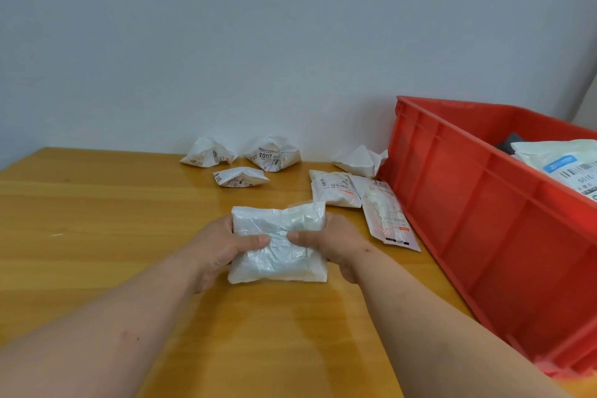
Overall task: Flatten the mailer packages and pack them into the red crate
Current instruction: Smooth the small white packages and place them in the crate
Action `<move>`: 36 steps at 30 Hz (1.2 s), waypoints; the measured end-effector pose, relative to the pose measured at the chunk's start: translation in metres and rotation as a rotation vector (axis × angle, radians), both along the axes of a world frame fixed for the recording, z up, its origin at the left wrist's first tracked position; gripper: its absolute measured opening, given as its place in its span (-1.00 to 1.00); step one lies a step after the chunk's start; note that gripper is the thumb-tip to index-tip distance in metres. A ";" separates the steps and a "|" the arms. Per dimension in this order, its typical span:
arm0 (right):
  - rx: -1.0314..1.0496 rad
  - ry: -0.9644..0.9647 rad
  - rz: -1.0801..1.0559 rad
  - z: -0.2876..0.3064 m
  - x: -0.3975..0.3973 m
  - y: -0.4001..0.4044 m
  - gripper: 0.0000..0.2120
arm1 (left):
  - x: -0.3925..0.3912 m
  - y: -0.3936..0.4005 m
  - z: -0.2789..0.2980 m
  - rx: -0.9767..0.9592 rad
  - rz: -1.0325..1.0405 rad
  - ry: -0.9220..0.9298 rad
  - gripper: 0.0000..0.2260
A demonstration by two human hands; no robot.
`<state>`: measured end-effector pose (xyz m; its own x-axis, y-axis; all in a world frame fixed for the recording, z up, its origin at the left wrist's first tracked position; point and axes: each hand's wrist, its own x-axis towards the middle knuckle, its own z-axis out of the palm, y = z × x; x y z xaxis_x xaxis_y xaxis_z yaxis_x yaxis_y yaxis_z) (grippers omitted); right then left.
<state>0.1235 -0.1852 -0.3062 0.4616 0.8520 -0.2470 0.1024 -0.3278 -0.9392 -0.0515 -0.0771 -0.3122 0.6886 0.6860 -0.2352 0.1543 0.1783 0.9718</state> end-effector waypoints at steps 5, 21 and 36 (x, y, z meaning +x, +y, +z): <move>0.068 -0.114 -0.078 0.008 -0.002 0.000 -0.79 | 0.001 0.006 0.000 0.097 0.109 -0.008 -0.70; -0.587 -1.111 0.547 0.006 -0.019 -0.039 -0.35 | -0.031 -0.020 -0.014 1.320 -0.494 0.824 -0.42; -0.469 -1.131 0.462 -0.016 -0.036 -0.026 -0.45 | -0.006 -0.022 -0.022 1.021 -0.270 0.832 -0.88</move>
